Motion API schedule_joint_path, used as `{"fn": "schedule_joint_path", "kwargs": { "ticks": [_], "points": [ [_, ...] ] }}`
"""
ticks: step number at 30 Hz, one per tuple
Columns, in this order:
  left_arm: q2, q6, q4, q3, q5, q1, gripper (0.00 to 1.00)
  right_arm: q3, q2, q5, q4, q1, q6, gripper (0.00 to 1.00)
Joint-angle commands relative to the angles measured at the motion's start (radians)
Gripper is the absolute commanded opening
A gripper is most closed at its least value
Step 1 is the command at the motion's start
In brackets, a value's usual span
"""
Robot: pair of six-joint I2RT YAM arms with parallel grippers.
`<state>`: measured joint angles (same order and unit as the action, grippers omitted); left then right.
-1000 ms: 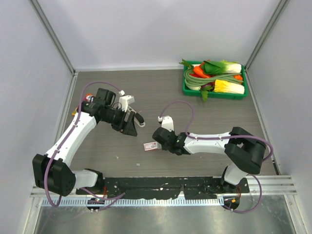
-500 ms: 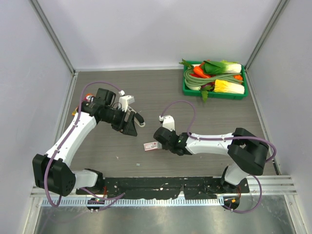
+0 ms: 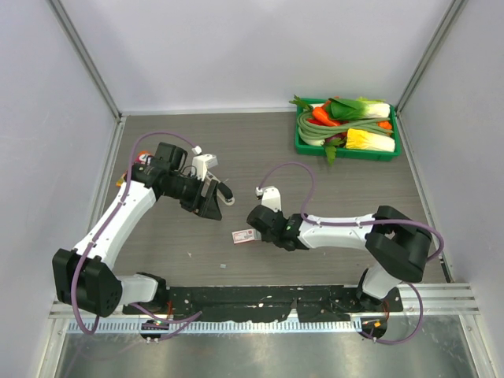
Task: Unload the staples from the stapler
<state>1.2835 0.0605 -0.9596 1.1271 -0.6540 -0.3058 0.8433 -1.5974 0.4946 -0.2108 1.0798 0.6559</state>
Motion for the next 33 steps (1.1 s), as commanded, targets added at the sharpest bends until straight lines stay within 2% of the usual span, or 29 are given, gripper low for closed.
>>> {"fn": "schedule_joint_path", "kwargs": {
  "ticks": [1, 5, 15, 33],
  "points": [
    [-0.029, 0.009, -0.001, 0.007, -0.003, -0.003, 0.73, 0.049, -0.027, 0.009, 0.002, 0.000, -0.001, 0.27],
    [-0.030, 0.010, -0.001, 0.005, 0.001, -0.003, 0.72, 0.048, -0.027, 0.007, 0.001, -0.003, -0.002, 0.25],
    [-0.027, 0.009, -0.001, 0.008, 0.001, -0.003, 0.72, 0.024, 0.005, 0.013, 0.014, -0.004, 0.004, 0.11],
    [-0.016, 0.006, 0.005, 0.005, 0.004, -0.003, 0.72, -0.099, 0.143, -0.014, 0.146, -0.004, -0.013, 0.10]
  ]
}}
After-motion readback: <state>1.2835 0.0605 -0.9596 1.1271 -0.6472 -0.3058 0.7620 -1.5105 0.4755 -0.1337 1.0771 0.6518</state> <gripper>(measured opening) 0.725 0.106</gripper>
